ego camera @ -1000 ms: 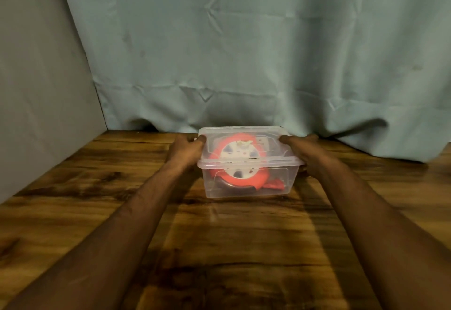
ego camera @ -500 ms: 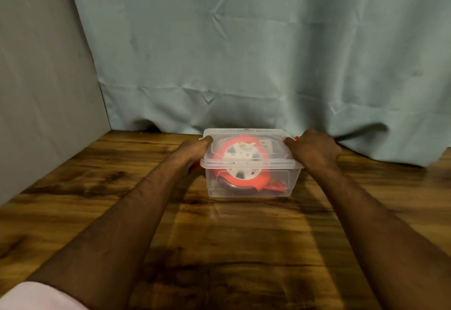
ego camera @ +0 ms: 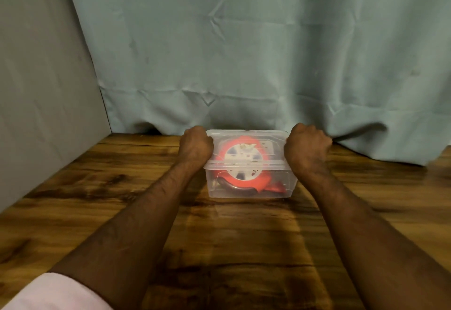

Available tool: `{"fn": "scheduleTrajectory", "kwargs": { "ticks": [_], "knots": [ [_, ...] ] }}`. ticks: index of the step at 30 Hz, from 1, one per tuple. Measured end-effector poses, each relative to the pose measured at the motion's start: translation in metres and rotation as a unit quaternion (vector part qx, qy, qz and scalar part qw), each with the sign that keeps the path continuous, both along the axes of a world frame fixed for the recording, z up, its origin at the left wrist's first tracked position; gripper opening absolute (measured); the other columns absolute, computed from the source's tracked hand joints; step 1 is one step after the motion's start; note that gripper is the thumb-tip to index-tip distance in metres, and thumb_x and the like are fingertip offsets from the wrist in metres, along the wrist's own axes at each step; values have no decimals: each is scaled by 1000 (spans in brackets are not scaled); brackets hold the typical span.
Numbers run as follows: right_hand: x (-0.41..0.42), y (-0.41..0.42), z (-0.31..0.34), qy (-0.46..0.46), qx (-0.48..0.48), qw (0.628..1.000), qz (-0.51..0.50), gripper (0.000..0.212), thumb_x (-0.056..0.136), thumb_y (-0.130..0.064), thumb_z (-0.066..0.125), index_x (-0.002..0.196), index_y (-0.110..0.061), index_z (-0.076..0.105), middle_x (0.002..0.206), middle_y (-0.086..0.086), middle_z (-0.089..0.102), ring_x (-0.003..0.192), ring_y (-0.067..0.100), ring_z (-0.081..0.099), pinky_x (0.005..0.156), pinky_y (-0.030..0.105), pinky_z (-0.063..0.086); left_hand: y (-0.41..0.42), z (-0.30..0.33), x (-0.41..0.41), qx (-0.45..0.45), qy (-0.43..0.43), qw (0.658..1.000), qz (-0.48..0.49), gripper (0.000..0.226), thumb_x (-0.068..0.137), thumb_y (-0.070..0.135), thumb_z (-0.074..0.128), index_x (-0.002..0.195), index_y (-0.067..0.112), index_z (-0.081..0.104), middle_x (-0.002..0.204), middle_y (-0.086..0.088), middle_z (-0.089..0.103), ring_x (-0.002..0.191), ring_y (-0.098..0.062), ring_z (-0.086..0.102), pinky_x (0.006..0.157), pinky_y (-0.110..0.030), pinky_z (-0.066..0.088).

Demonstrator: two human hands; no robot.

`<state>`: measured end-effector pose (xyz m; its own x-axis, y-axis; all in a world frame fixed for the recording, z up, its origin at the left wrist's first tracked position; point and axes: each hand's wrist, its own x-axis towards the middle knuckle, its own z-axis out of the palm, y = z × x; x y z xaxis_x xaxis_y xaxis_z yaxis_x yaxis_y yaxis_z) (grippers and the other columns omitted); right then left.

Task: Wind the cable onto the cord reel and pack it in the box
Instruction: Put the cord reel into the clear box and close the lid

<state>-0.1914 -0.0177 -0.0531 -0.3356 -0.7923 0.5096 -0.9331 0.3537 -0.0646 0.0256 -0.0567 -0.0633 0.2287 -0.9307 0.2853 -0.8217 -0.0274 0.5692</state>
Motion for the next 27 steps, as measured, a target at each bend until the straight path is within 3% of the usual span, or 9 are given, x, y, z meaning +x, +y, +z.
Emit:
{"fn": "scheduleTrajectory", "kwargs": {
  "ticks": [5,8,11,14,17,21,24,27],
  "knots": [
    [1,3,-3,-37,-76,995,52,12,95,-10,59,100,-8,70,101,15,73,93,36,70,67,34,39,10,0,-2,-54,-44,997,18,24,100,22,58,108,2,67,110,-15,71,100,-34,67,79,-36,52],
    [5,18,-3,-37,-129,985,107,26,100,-30,55,96,-14,75,94,14,76,86,38,71,66,36,48,28,0,-3,-155,-121,980,19,32,99,39,52,97,13,72,93,-10,75,85,-30,69,75,-37,58],
    [16,39,-22,-46,-106,981,154,40,101,-44,51,91,-15,78,85,14,76,81,37,71,66,35,49,62,-12,-24,-130,-208,969,0,47,100,49,41,90,16,73,88,-8,73,82,-29,69,73,-35,50],
    [21,46,-40,-33,-120,977,176,35,101,-35,52,90,-13,76,81,15,75,75,37,71,61,33,44,79,-26,-32,-143,-228,963,-8,42,100,38,44,86,13,75,86,-10,74,86,-27,72,74,-35,54],
    [19,27,-42,-37,-109,977,180,37,104,-34,46,92,-12,74,86,14,75,80,36,70,63,34,44,57,-35,-27,-215,-210,954,-9,35,95,30,52,84,9,77,90,-14,77,98,-30,74,86,-38,58],
    [17,-9,-42,-22,-112,973,202,40,105,-33,44,94,-11,74,87,12,75,80,32,70,69,36,49,12,-42,-27,-168,-212,961,-61,53,104,39,31,119,9,71,126,-13,71,134,-29,56,118,-40,36],
    [13,-44,-41,-18,-106,976,187,43,107,-36,39,98,-12,74,90,12,75,82,31,70,71,36,51,-26,-44,-27,-173,-211,959,-70,53,107,39,28,129,9,65,136,-13,66,141,-29,48,123,-41,28],
    [11,-73,-42,-11,-106,979,176,47,107,-38,36,98,-13,74,90,11,75,82,30,69,76,38,54,-51,-44,-30,-181,-219,957,-63,51,107,37,29,124,8,67,130,-13,69,137,-29,52,121,-42,31]
  ]
}}
